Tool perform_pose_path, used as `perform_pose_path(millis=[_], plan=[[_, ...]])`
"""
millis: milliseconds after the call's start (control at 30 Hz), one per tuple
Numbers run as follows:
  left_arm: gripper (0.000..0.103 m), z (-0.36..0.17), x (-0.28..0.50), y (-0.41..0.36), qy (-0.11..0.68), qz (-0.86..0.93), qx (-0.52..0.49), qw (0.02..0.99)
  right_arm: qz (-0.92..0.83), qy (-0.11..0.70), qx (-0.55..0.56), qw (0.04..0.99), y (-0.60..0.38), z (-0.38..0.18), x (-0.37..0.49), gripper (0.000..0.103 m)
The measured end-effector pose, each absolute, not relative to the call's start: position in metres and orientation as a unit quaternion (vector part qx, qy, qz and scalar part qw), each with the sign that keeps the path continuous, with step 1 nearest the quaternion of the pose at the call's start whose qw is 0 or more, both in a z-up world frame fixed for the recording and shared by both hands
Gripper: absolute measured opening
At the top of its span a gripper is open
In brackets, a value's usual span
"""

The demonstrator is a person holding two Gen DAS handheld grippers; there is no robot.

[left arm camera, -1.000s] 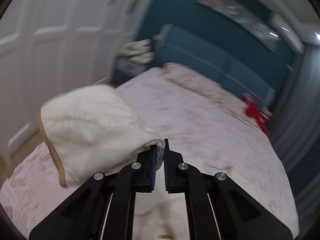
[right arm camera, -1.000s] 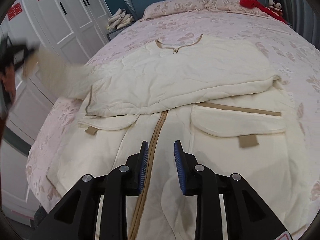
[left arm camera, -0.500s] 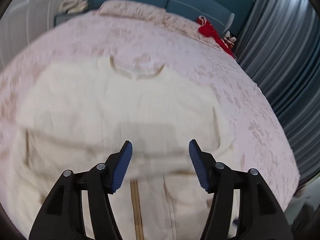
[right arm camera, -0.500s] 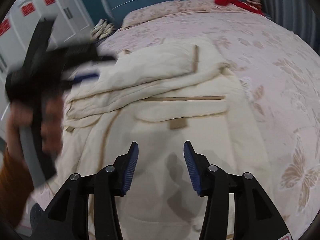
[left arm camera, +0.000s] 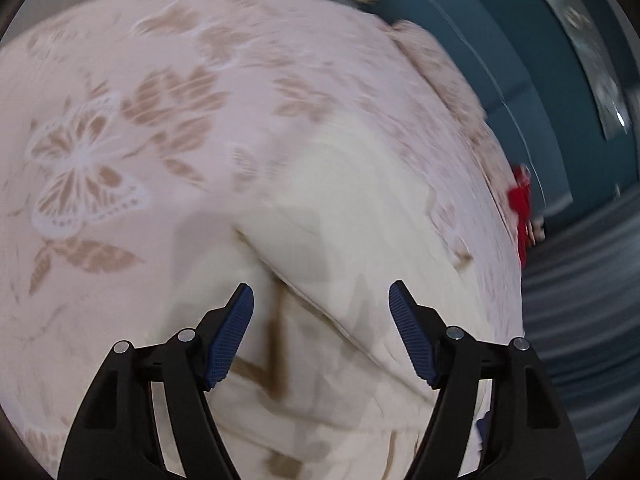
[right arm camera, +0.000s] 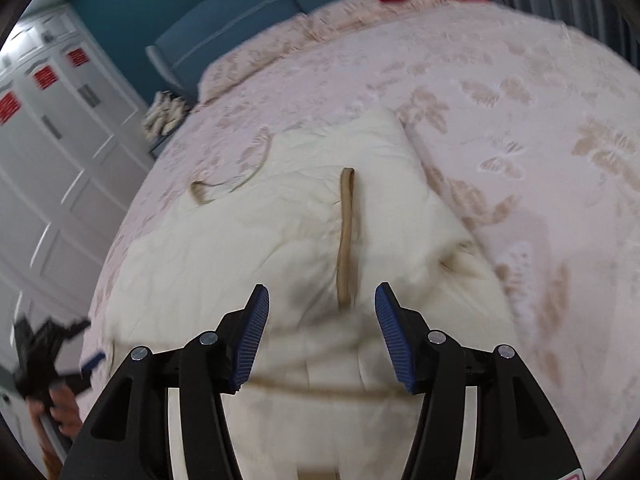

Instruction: Fold large clothes

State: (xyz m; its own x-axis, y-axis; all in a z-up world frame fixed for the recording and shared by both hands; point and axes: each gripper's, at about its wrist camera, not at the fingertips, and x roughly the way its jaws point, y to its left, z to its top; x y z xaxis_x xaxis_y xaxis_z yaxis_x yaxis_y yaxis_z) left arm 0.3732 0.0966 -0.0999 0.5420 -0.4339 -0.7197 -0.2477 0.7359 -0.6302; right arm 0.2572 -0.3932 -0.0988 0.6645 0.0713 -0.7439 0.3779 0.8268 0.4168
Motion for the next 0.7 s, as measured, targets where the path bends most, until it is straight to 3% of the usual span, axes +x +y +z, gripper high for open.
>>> perform_pose_path(millis=[67,133,167,200,267,433,600,700], plan=[[0.066,-0.110,0.385,0.102,0.484,-0.055,-0.378,0.788,-0.085,0.408,0.299,0.858,-0.395,-0.110,0.274,0.055],[0.058,-0.119,0.390,0.103,0.488,-0.057,-0.392,0.778,-0.075,0.420,0.291,0.856,-0.387,-0.115,0.287,0.042],[0.040,-0.121,0.391,0.102,0.490,-0.056,-0.397,0.774,-0.072,0.422,0.284,0.858,-0.381,-0.114,0.288,0.022],[0.022,-0.120,0.392,0.102,0.491,-0.056,-0.398,0.773,-0.063,0.419,0.279,0.862,-0.377,-0.109,0.290,0.015],[0.010,-0.111,0.389,0.102,0.478,-0.053,-0.402,0.779,-0.038,0.383,0.287,0.877,-0.373,-0.084,0.282,0.013],[0.008,-0.075,0.370,0.105,0.432,-0.062,-0.363,0.824,-0.009,0.323,0.246,0.914,-0.365,-0.028,0.246,0.012],[0.006,-0.103,0.360,0.080,0.465,-0.025,-0.274,0.841,-0.054,0.419,0.210,0.882,-0.362,-0.092,0.258,0.012],[0.007,-0.114,0.355,0.076,0.474,-0.016,-0.248,0.845,-0.063,0.436,0.223,0.870,-0.367,-0.122,0.251,0.012]])
